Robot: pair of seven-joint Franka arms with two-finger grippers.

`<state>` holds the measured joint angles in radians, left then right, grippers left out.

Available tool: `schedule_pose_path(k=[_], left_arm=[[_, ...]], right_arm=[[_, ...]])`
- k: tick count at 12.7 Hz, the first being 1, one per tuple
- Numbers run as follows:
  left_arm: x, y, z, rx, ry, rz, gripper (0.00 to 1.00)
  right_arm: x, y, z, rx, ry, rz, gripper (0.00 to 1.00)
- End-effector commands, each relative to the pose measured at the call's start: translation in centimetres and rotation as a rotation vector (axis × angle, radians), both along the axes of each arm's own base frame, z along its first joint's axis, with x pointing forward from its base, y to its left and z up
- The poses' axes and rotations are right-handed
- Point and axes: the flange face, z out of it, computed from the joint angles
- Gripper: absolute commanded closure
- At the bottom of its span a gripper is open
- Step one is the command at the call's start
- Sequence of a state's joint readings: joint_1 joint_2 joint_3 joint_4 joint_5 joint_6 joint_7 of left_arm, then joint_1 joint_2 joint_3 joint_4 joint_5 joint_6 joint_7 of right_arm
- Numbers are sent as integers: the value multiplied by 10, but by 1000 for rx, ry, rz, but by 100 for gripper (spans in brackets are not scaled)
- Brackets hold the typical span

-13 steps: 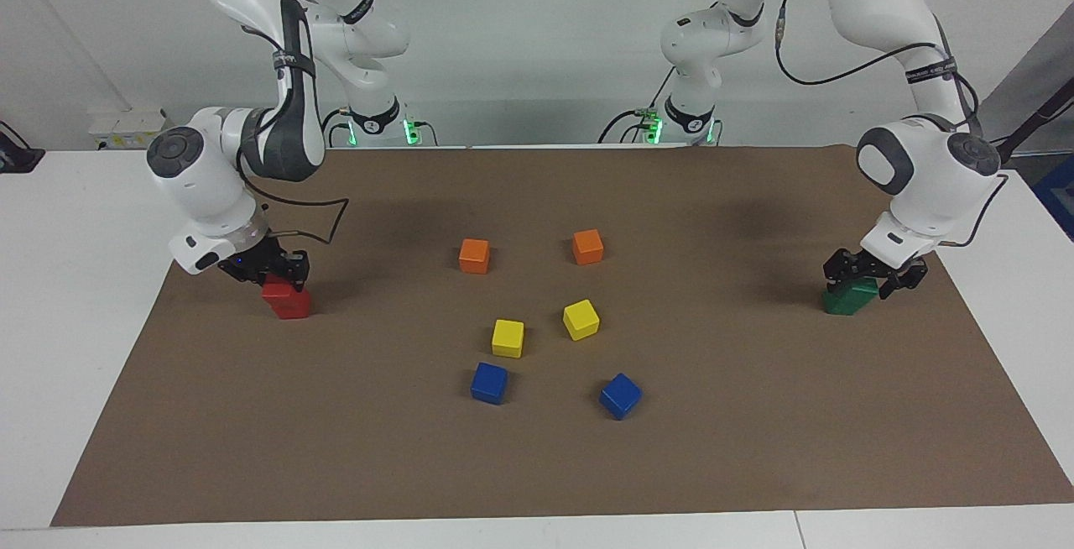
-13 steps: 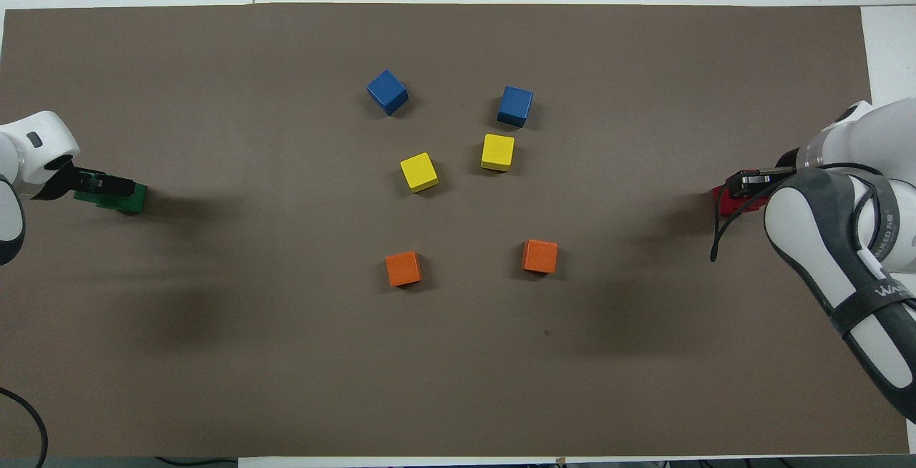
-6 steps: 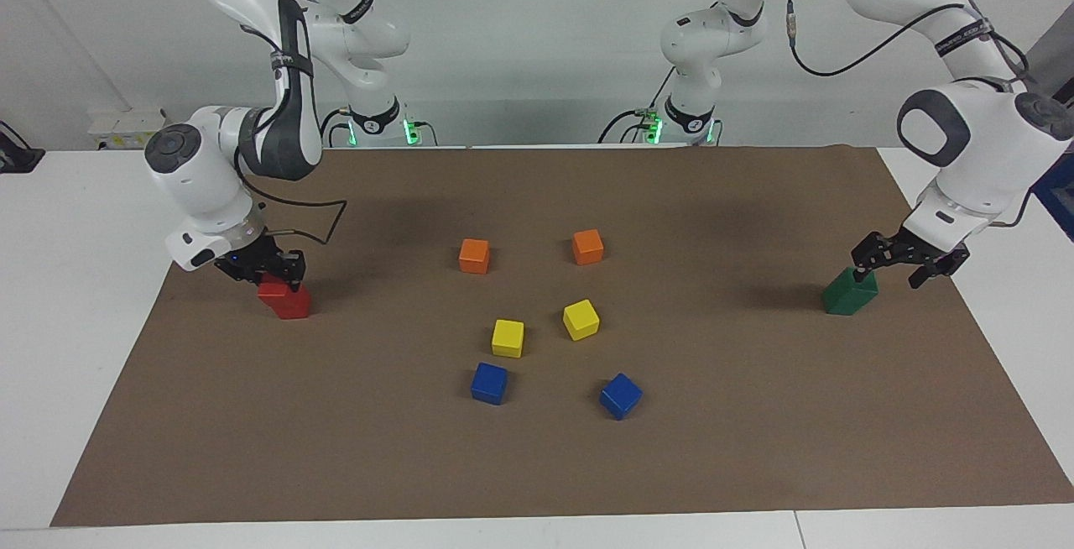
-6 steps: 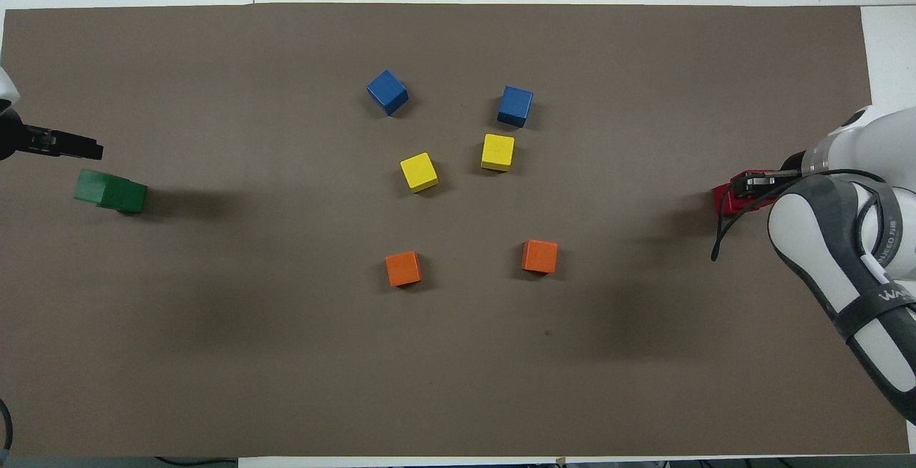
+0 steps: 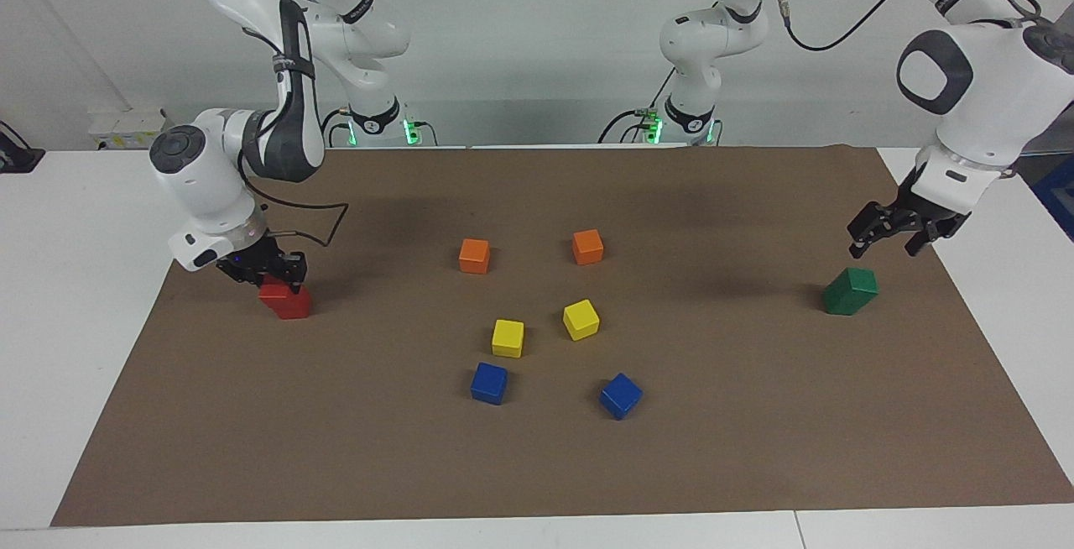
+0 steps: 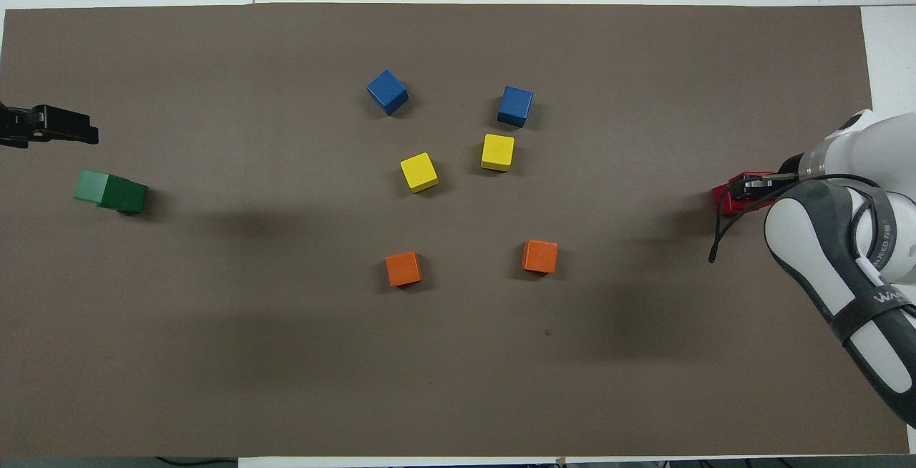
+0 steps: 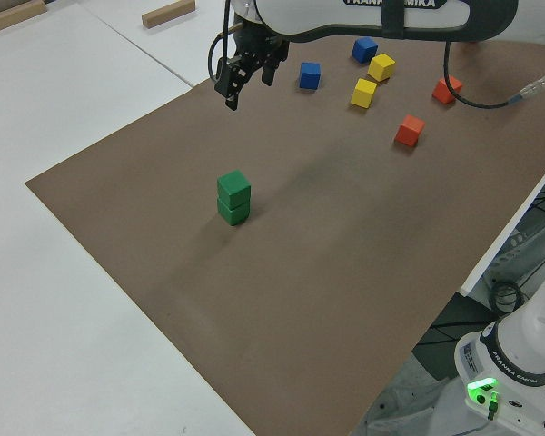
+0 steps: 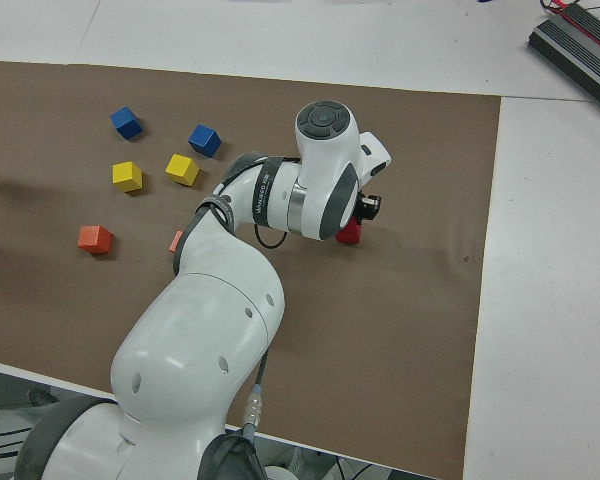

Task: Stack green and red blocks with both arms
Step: 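Open the left gripper and withdraw while the right gripper stacks red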

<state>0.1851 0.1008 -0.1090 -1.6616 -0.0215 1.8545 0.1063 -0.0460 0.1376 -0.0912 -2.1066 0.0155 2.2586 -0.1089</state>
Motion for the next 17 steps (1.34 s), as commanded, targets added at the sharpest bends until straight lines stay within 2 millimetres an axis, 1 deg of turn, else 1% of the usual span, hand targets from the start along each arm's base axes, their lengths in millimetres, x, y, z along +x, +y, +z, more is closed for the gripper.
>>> schedule_pose_path(k=[1,4,6,9,11,13,14,15,16,17], left_arm=[[-25,-4,29,-7,20,19,0],[-39,-6,40,-7,58,30,0],[-42,-11,41,-7,75,43,0],[-44,-43,44,-7,94,85,0],[-47,-58,46,-1,112,58,0],[-53,-59,56,0,98,55,0],[-54,-59,57,0,101,55,0],[-57,-59,59,0,106,53,0],[-59,-58,60,0,107,55,0],[-59,-58,58,0,113,55,0]], right_arm=[[-10,-3,4,0,-15,38,83],[-10,-3,4,0,-13,49,79],[-11,-3,3,1,-12,65,79],[-11,-3,3,1,-12,63,79],[-11,-3,3,0,-11,64,79],[-12,-4,3,0,-11,63,76],[-12,-4,3,0,-11,63,76],[-12,-4,3,0,-11,63,69],[-11,-3,3,0,-11,63,49],[-11,-3,3,0,-13,60,20]])
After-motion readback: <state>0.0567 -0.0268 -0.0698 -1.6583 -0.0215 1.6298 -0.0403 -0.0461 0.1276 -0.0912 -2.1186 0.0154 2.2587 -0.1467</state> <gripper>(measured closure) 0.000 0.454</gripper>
